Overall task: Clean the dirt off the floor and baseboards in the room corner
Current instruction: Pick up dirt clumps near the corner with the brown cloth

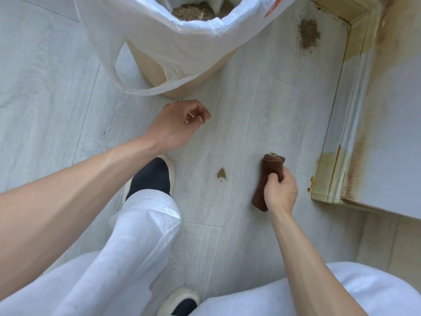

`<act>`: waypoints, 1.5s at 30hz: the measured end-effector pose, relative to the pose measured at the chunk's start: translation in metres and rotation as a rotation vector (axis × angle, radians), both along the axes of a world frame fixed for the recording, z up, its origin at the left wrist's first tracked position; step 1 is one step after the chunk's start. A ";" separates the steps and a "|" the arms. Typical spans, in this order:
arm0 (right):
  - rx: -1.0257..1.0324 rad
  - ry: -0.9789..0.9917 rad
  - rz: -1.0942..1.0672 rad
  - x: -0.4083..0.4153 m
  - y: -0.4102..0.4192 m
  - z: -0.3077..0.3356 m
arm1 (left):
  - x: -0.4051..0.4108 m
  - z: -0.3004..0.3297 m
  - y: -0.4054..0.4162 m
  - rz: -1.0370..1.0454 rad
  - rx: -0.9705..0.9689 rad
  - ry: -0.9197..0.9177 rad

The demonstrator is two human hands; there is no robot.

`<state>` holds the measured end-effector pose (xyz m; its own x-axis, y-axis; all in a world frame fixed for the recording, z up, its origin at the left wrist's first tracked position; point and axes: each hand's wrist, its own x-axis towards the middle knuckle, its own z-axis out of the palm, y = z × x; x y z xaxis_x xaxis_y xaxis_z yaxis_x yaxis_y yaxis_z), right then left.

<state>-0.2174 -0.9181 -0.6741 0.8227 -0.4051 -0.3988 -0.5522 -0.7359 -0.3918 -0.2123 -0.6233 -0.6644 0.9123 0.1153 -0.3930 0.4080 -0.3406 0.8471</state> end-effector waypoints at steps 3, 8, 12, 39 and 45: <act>0.046 0.042 0.059 -0.023 0.027 -0.007 | 0.000 0.002 -0.002 0.000 -0.003 -0.001; 0.143 0.055 0.260 -0.050 0.055 -0.003 | -0.001 0.003 0.000 0.004 -0.004 0.000; 0.134 0.109 0.503 -0.050 0.052 0.003 | -0.001 0.002 0.001 0.016 0.000 0.000; -0.259 -0.111 1.028 -0.045 0.098 -0.030 | 0.003 -0.001 -0.002 0.026 -0.002 0.030; -0.150 -0.233 0.834 -0.007 0.153 -0.041 | -0.004 0.002 0.005 0.066 0.043 -0.033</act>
